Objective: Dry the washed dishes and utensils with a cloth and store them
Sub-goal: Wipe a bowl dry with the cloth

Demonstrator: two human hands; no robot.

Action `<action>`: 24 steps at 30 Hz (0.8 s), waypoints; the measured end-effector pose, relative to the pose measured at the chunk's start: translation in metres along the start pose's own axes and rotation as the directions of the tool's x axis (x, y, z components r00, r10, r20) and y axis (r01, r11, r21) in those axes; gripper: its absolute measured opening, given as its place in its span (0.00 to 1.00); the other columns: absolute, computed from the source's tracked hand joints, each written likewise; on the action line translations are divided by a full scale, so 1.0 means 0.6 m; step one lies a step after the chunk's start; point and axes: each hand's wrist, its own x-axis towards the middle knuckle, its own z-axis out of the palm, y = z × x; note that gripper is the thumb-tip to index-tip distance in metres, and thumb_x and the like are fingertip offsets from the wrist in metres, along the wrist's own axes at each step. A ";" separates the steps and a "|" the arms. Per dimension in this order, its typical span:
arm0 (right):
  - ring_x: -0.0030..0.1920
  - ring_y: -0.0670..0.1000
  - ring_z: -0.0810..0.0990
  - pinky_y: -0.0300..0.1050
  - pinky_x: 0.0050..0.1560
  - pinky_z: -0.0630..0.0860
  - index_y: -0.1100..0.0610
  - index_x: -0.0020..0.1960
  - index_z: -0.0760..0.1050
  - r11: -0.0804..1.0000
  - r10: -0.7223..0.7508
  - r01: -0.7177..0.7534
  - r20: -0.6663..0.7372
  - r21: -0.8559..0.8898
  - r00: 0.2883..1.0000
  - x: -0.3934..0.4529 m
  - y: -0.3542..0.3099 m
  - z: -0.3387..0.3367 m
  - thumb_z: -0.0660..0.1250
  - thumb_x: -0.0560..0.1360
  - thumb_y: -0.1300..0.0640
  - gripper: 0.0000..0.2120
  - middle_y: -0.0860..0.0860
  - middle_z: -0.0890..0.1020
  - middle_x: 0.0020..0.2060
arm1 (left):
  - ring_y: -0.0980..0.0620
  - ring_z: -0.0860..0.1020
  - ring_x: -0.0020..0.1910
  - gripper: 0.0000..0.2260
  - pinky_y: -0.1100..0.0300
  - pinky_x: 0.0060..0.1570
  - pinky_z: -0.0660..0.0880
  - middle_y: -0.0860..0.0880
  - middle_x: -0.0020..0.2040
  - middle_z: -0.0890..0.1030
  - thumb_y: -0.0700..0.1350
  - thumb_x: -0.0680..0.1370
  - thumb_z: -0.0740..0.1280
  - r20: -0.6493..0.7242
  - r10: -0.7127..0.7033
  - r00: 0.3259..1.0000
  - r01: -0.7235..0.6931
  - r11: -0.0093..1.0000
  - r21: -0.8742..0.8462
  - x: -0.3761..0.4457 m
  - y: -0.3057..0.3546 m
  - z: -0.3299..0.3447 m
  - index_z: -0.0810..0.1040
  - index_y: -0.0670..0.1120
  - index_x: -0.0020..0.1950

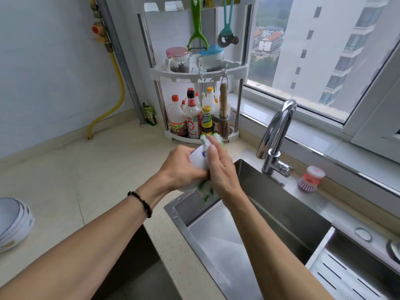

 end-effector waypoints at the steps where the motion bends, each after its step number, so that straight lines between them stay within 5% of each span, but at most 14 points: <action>1: 0.60 0.53 0.79 0.54 0.64 0.76 0.48 0.70 0.75 0.994 0.051 -0.051 0.000 0.092 0.999 0.004 0.002 -0.005 0.54 0.83 0.46 0.19 0.55 0.78 0.63 | 0.48 0.84 0.38 0.08 0.50 0.38 0.83 0.49 0.37 0.85 0.41 0.63 0.80 0.021 0.020 1.000 -0.020 1.000 -0.005 -0.003 0.003 -0.004 0.84 0.45 0.39; 3: 0.50 0.58 0.84 0.61 0.55 0.80 0.52 0.63 0.79 0.892 0.274 -0.259 0.013 0.370 0.962 0.013 0.004 -0.019 0.56 0.82 0.43 0.20 0.60 0.83 0.54 | 0.51 0.84 0.37 0.10 0.55 0.36 0.81 0.50 0.38 0.86 0.35 0.65 0.80 0.076 0.069 0.995 -0.061 0.993 -0.104 -0.012 0.012 -0.014 0.85 0.45 0.42; 6: 0.43 0.61 0.85 0.55 0.45 0.82 0.61 0.58 0.81 0.641 0.524 -0.482 0.118 0.597 0.843 0.021 0.006 -0.042 0.60 0.80 0.43 0.23 0.63 0.85 0.49 | 0.49 0.85 0.42 0.13 0.56 0.39 0.81 0.47 0.43 0.87 0.35 0.64 0.81 0.148 0.134 0.980 -0.087 0.954 -0.288 -0.015 0.015 -0.028 0.85 0.43 0.46; 9: 0.45 0.61 0.82 0.52 0.47 0.77 0.62 0.57 0.80 0.662 0.549 -0.485 0.072 0.571 0.833 0.019 0.008 -0.044 0.66 0.72 0.44 0.24 0.63 0.83 0.49 | 0.42 0.84 0.49 0.23 0.49 0.46 0.83 0.41 0.49 0.86 0.45 0.59 0.81 0.220 0.116 0.969 -0.030 0.932 -0.362 -0.016 0.001 -0.036 0.84 0.39 0.51; 13: 0.46 0.64 0.82 0.56 0.50 0.77 0.60 0.47 0.82 0.821 0.477 -0.415 -0.071 0.392 0.876 0.016 0.008 -0.047 0.71 0.63 0.43 0.23 0.65 0.83 0.47 | 0.39 0.83 0.53 0.30 0.46 0.53 0.82 0.38 0.53 0.84 0.47 0.60 0.79 0.445 0.024 0.895 0.102 0.961 -0.257 -0.009 0.009 -0.060 0.81 0.36 0.57; 15: 0.43 0.60 0.83 0.55 0.50 0.77 0.59 0.38 0.79 0.925 0.350 -0.338 -0.043 0.176 0.936 0.015 -0.008 -0.049 0.69 0.69 0.44 0.17 0.59 0.83 0.40 | 0.42 0.84 0.50 0.26 0.49 0.49 0.82 0.40 0.51 0.85 0.45 0.62 0.81 0.488 -0.024 0.872 0.083 0.992 -0.100 -0.003 0.024 -0.064 0.81 0.37 0.57; 17: 0.31 0.49 0.77 0.46 0.37 0.71 0.59 0.35 0.74 0.967 0.238 -0.232 -0.051 0.103 0.970 0.022 -0.017 -0.043 0.65 0.77 0.53 0.14 0.52 0.78 0.31 | 0.46 0.85 0.45 0.17 0.50 0.47 0.83 0.43 0.47 0.86 0.39 0.67 0.81 0.456 -0.034 0.890 0.035 0.999 0.006 0.001 0.031 -0.056 0.83 0.38 0.54; 19: 0.34 0.49 0.77 0.47 0.38 0.72 0.56 0.38 0.75 0.980 0.167 -0.157 -0.074 0.119 0.983 0.019 -0.025 -0.034 0.64 0.76 0.51 0.12 0.53 0.77 0.33 | 0.50 0.84 0.39 0.11 0.55 0.42 0.82 0.46 0.42 0.86 0.36 0.68 0.79 0.390 -0.023 0.921 0.005 0.999 0.046 0.000 0.029 -0.043 0.84 0.41 0.49; 22: 0.51 0.51 0.80 0.51 0.55 0.77 0.45 0.53 0.80 0.998 0.051 -0.052 -0.047 -0.030 0.998 -0.005 -0.003 0.002 0.59 0.76 0.41 0.14 0.51 0.80 0.51 | 0.51 0.82 0.35 0.08 0.54 0.38 0.80 0.48 0.37 0.84 0.38 0.68 0.79 0.234 -0.009 0.972 -0.011 0.997 0.082 0.007 0.012 -0.027 0.83 0.43 0.43; 24: 0.56 0.49 0.78 0.50 0.61 0.74 0.39 0.61 0.78 0.991 0.032 -0.056 -0.190 -0.123 0.981 -0.026 0.003 0.021 0.57 0.78 0.40 0.16 0.49 0.78 0.58 | 0.50 0.81 0.34 0.06 0.49 0.38 0.80 0.46 0.36 0.84 0.39 0.68 0.77 0.179 0.028 0.983 -0.044 0.996 0.084 0.009 0.004 -0.019 0.83 0.42 0.42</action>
